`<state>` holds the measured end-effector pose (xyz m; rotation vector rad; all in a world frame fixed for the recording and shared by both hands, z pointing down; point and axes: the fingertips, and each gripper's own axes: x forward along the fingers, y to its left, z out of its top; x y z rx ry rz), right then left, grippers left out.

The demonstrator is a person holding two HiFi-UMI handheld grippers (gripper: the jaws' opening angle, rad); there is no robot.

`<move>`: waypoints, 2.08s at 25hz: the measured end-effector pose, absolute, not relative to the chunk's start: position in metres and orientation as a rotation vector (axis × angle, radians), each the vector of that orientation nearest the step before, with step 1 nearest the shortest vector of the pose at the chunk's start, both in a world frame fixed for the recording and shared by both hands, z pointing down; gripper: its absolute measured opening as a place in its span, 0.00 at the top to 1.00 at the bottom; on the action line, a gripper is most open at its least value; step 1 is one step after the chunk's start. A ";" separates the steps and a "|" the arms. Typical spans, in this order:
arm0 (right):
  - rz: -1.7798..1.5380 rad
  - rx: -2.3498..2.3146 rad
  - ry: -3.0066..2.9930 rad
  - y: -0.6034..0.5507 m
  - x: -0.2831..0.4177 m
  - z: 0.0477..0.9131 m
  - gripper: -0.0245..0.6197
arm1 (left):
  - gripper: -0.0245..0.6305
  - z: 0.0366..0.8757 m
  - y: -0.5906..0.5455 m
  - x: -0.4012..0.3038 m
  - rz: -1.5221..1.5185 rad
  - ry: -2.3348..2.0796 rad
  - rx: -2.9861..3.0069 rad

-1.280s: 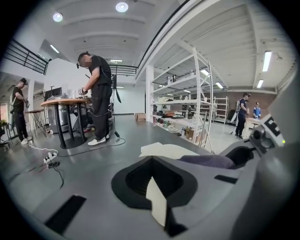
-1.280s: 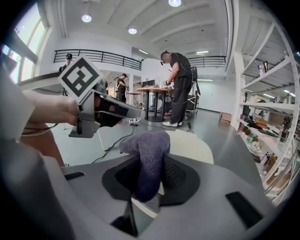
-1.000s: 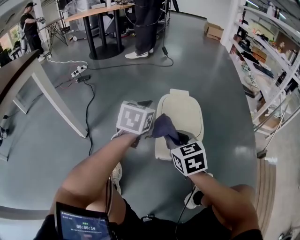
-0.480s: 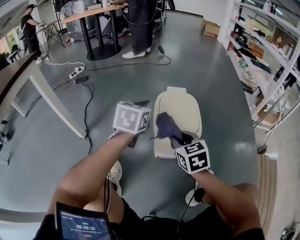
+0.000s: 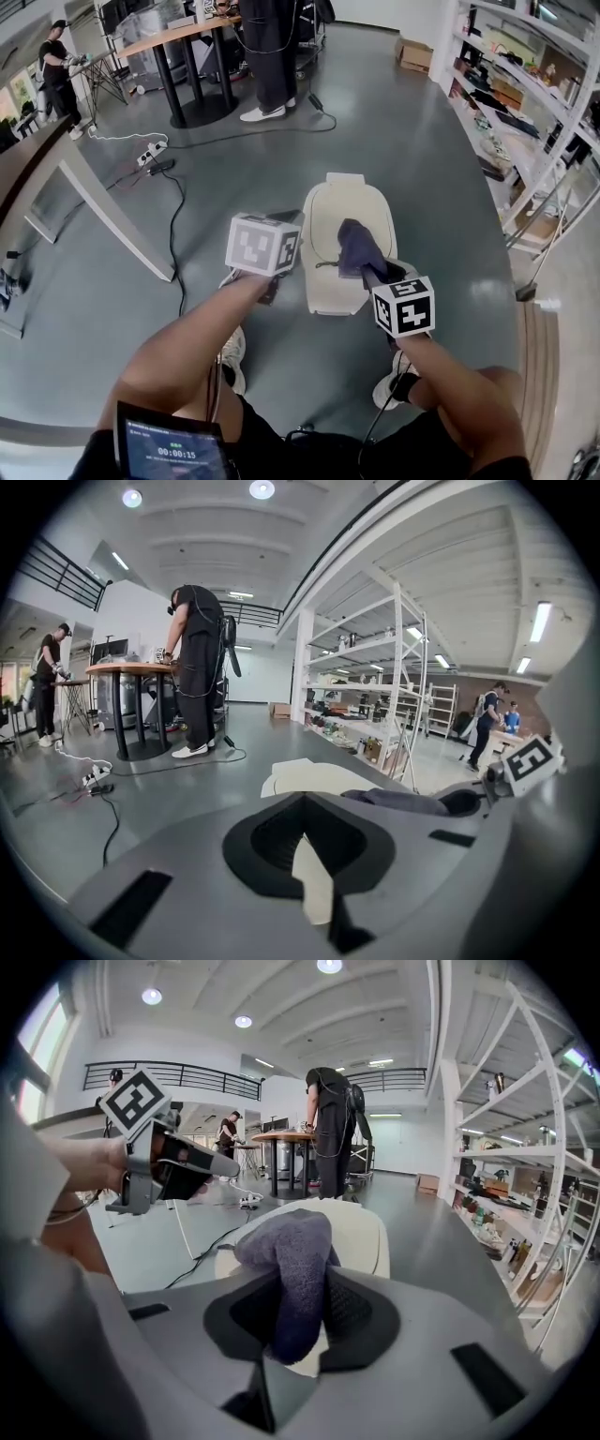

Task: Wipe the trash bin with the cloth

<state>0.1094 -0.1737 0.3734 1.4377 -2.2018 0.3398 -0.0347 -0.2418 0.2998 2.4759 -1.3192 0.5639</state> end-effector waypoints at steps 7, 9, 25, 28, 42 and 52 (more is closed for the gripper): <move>0.332 1.505 -2.158 -0.176 0.138 0.377 0.82 | 0.97 0.310 -0.235 -0.037 0.547 -1.306 2.441; 0.329 1.525 -2.146 -0.177 0.145 0.376 0.82 | 0.97 0.312 -0.237 -0.034 0.519 -1.288 2.422; 0.210 1.452 -2.293 -0.140 0.103 0.336 0.82 | 0.97 0.287 -0.224 -0.039 0.320 -1.324 2.372; 0.262 1.354 -2.373 -0.123 0.072 0.330 0.82 | 0.97 0.288 -0.214 -0.051 0.313 -1.348 2.356; 0.435 0.990 -2.322 -0.103 -0.019 0.423 0.82 | 0.97 0.328 -0.178 -0.154 0.479 -1.607 2.275; 0.578 1.022 -2.220 -0.127 -0.003 0.461 0.82 | 0.97 0.361 -0.161 -0.151 0.518 -1.575 2.230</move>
